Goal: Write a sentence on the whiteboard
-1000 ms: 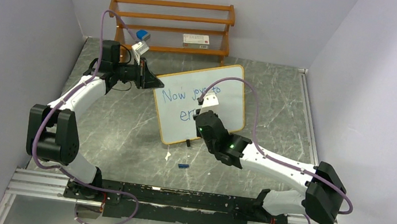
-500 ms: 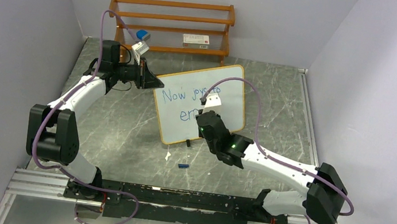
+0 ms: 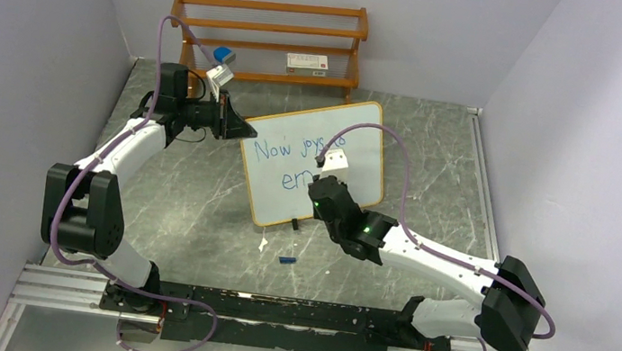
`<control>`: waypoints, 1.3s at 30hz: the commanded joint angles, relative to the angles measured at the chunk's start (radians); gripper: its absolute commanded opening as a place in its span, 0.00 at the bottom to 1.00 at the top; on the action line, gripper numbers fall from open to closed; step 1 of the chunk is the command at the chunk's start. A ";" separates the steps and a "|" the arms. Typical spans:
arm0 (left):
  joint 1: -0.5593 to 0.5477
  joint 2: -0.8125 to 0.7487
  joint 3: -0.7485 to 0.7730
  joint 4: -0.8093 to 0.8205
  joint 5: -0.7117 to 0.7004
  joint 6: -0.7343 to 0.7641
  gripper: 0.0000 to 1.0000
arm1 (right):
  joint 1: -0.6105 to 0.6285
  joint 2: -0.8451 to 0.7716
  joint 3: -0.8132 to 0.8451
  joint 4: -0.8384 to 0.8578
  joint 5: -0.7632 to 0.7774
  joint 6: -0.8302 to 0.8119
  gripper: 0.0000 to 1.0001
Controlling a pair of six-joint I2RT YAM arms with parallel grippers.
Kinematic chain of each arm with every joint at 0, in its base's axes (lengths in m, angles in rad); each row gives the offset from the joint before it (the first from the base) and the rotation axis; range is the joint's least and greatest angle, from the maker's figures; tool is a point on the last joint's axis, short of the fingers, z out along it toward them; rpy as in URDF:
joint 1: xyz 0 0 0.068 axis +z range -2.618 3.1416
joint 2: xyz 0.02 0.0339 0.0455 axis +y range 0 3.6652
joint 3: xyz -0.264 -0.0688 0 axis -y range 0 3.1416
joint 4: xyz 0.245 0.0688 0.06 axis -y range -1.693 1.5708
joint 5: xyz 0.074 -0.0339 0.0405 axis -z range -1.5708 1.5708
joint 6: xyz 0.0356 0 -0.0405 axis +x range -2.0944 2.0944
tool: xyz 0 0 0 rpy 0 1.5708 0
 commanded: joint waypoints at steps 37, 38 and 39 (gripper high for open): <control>-0.054 0.068 -0.051 -0.114 -0.211 0.156 0.05 | -0.018 -0.037 0.010 0.051 0.022 -0.045 0.00; -0.055 0.068 -0.051 -0.114 -0.213 0.155 0.05 | -0.019 -0.036 0.013 0.054 0.020 -0.049 0.00; -0.055 0.068 -0.051 -0.114 -0.214 0.156 0.05 | -0.019 -0.035 0.014 0.058 0.021 -0.053 0.00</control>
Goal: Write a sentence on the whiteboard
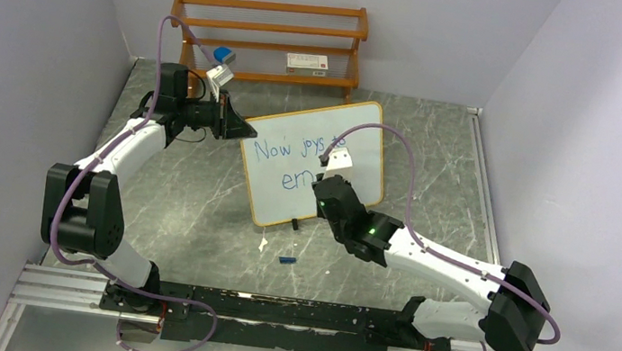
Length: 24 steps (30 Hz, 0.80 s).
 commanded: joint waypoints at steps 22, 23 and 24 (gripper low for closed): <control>-0.055 0.074 -0.051 -0.114 -0.214 0.156 0.05 | -0.041 0.036 0.051 0.118 0.016 -0.066 0.00; -0.056 0.074 -0.051 -0.115 -0.215 0.156 0.05 | -0.042 0.040 0.051 0.119 0.012 -0.066 0.00; -0.055 0.074 -0.051 -0.113 -0.214 0.155 0.05 | -0.044 0.044 0.052 0.118 0.009 -0.064 0.00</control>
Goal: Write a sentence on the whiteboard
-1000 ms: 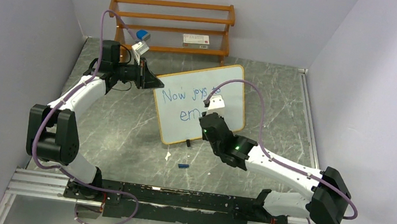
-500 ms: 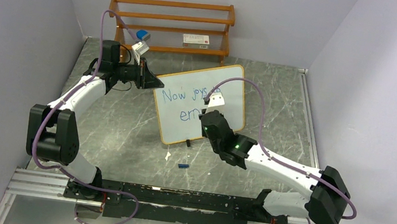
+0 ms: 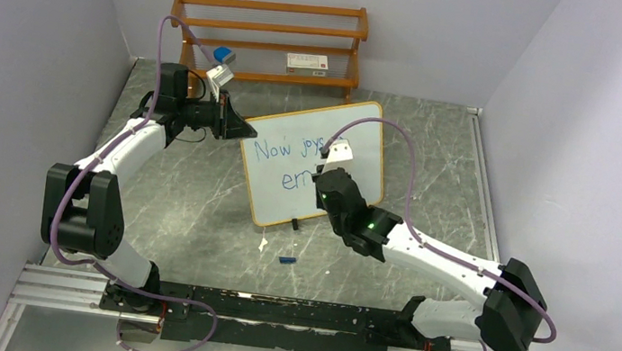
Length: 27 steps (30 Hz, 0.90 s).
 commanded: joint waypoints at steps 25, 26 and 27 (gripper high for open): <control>-0.056 0.071 -0.051 -0.115 -0.216 0.156 0.05 | -0.019 0.001 0.002 -0.119 -0.031 0.083 0.00; -0.055 0.071 -0.051 -0.115 -0.216 0.156 0.05 | -0.018 -0.002 -0.001 -0.123 -0.034 0.085 0.00; -0.056 0.071 -0.051 -0.115 -0.216 0.156 0.05 | -0.019 -0.004 -0.003 -0.127 -0.034 0.089 0.00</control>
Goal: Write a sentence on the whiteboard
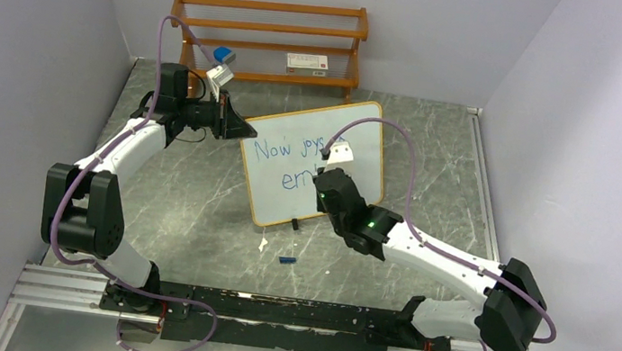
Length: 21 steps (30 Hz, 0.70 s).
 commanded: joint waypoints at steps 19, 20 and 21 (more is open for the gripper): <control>-0.055 0.072 -0.050 -0.117 -0.215 0.156 0.05 | -0.013 -0.023 -0.034 -0.091 -0.031 0.063 0.00; -0.055 0.073 -0.050 -0.115 -0.214 0.156 0.05 | -0.013 -0.027 -0.036 -0.088 -0.032 0.063 0.00; -0.055 0.073 -0.050 -0.116 -0.215 0.156 0.05 | -0.013 -0.027 -0.036 -0.088 -0.033 0.063 0.00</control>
